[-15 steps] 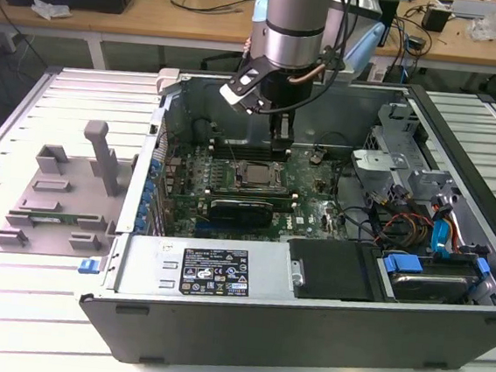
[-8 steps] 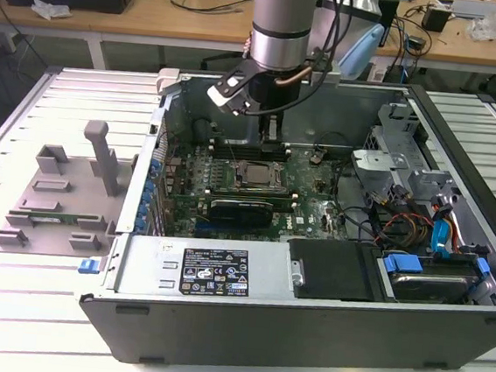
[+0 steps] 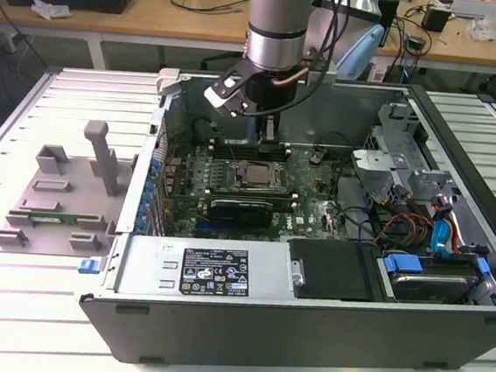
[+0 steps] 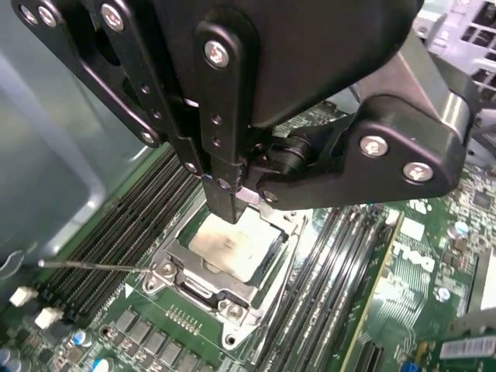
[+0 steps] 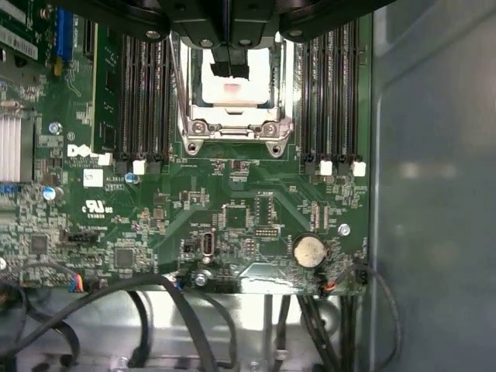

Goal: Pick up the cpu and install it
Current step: 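Close the cpu cover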

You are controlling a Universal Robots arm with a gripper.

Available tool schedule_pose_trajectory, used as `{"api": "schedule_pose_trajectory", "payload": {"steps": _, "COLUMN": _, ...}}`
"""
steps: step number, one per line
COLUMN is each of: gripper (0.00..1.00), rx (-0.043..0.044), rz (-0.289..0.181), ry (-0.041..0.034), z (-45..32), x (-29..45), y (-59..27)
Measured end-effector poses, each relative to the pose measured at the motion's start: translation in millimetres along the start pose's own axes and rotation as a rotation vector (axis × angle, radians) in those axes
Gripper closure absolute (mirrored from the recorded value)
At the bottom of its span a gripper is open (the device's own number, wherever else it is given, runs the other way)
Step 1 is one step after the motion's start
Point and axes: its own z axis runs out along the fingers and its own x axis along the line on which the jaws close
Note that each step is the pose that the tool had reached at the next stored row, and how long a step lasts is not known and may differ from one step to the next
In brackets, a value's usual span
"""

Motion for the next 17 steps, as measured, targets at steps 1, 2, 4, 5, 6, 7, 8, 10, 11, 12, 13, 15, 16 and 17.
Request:
{"api": "schedule_pose_trajectory", "payload": {"steps": 1, "gripper": 0.89, "rx": 0.0000, "rz": -0.024, "ry": 0.0004, "z": 0.0, "x": 0.0, "y": 0.0}}
{"api": "schedule_pose_trajectory", "payload": {"steps": 2, "gripper": 0.89, "rx": -0.0001, "rz": -0.043, "ry": 0.0007, "z": 0.0, "x": 0.0, "y": 0.0}}
{"api": "schedule_pose_trajectory", "payload": {"steps": 4, "gripper": 0.89, "rx": -0.0002, "rz": -0.094, "ry": 0.0016, "z": 0.2, "x": 0.0, "y": 0.0}}
{"api": "schedule_pose_trajectory", "payload": {"steps": 5, "gripper": 0.89, "rx": -0.0002, "rz": -0.127, "ry": 0.0020, "z": 0.2, "x": 0.0, "y": 0.0}}
{"api": "schedule_pose_trajectory", "payload": {"steps": 6, "gripper": 0.89, "rx": -0.0004, "rz": -0.146, "ry": 0.0023, "z": 0.2, "x": 0.0, "y": 0.0}}
{"api": "schedule_pose_trajectory", "payload": {"steps": 7, "gripper": 0.89, "rx": -0.0004, "rz": -0.166, "ry": 0.0026, "z": 0.3, "x": 0.0, "y": 0.0}}
{"api": "schedule_pose_trajectory", "payload": {"steps": 8, "gripper": 0.89, "rx": -0.0004, "rz": -0.191, "ry": 0.0030, "z": 0.3, "x": 0.0, "y": 0.0}}
{"api": "schedule_pose_trajectory", "payload": {"steps": 10, "gripper": 0.89, "rx": -0.0006, "rz": -0.246, "ry": 0.0039, "z": 0.4, "x": 0.0, "y": 0.0}}
{"api": "schedule_pose_trajectory", "payload": {"steps": 11, "gripper": 0.89, "rx": -0.0007, "rz": -0.281, "ry": 0.0045, "z": 0.4, "x": 0.0, "y": 0.0}}
{"api": "schedule_pose_trajectory", "payload": {"steps": 12, "gripper": 0.89, "rx": -0.0008, "rz": -0.317, "ry": 0.0050, "z": 0.4, "x": 0.0, "y": 0.0}}
{"api": "schedule_pose_trajectory", "payload": {"steps": 13, "gripper": 0.89, "rx": -0.0009, "rz": -0.367, "ry": 0.0059, "z": 0.5, "x": 0.0, "y": 0.0}}
{"api": "schedule_pose_trajectory", "payload": {"steps": 15, "gripper": 0.89, "rx": -0.0010, "rz": -0.413, "ry": 0.0066, "z": 0.5, "x": 0.0, "y": 0.0}}
{"api": "schedule_pose_trajectory", "payload": {"steps": 16, "gripper": 0.89, "rx": -0.0011, "rz": -0.466, "ry": 0.0074, "z": 0.6, "x": 0.0, "y": 0.0}}
{"api": "schedule_pose_trajectory", "payload": {"steps": 17, "gripper": 0.89, "rx": -0.0012, "rz": -0.486, "ry": 0.0077, "z": 0.6, "x": 0.0, "y": 0.0}}
